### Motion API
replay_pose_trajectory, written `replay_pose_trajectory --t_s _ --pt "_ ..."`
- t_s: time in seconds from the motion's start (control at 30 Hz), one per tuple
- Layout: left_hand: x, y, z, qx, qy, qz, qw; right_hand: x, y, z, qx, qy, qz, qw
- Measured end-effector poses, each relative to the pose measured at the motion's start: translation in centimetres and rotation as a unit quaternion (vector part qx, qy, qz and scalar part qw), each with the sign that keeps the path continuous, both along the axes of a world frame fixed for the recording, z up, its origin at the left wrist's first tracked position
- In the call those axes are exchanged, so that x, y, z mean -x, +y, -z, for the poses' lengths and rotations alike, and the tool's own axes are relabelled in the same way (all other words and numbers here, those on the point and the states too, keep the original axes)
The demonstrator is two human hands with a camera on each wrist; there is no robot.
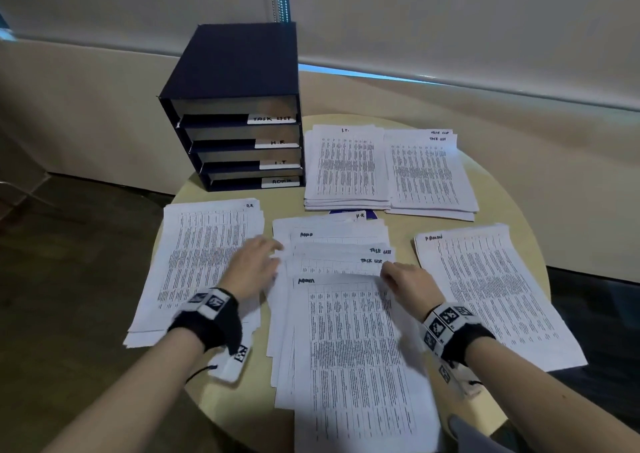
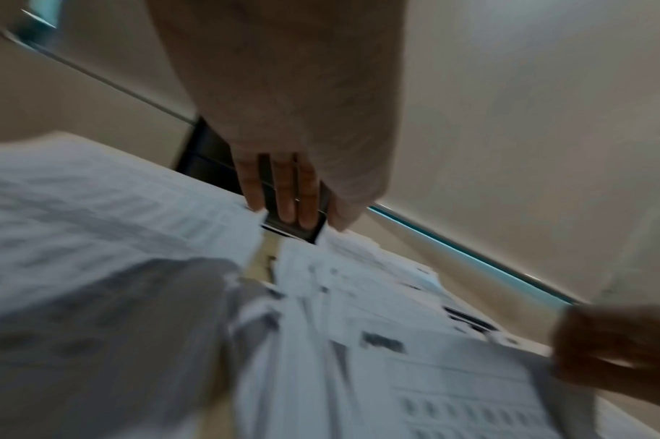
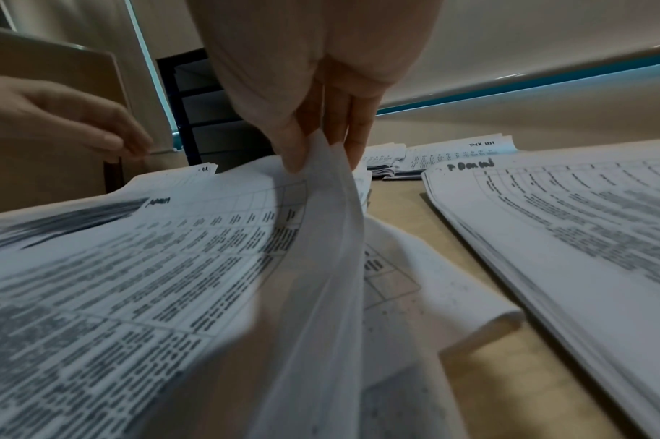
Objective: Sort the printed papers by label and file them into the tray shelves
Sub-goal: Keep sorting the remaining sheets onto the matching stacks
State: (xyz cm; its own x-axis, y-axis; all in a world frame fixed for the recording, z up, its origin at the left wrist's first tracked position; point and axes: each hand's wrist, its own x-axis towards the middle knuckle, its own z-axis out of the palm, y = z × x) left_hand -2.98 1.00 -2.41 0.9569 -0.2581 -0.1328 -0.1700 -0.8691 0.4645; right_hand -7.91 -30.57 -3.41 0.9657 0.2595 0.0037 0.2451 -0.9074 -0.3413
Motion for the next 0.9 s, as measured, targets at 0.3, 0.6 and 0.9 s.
replay_pose_trajectory --t_s 0.3,0.6,0.9 --pt "-2.0 -7.3 0.5 0.001 0.184 0.096 0.978 3.7 -0.8 0.7 -0.035 -0.046 -0.038 0.998" --pt "-2.9 -6.6 0.5 -0.047 0.121 0.111 0.985 3.7 -2.2 1.3 -0.022 -0.074 -0.02 0.997" --pt "-1.3 -6.3 -0.2 -0.071 0.045 0.228 0.97 1.3 -0.4 0.7 0.038 -0.068 -0.033 0.996"
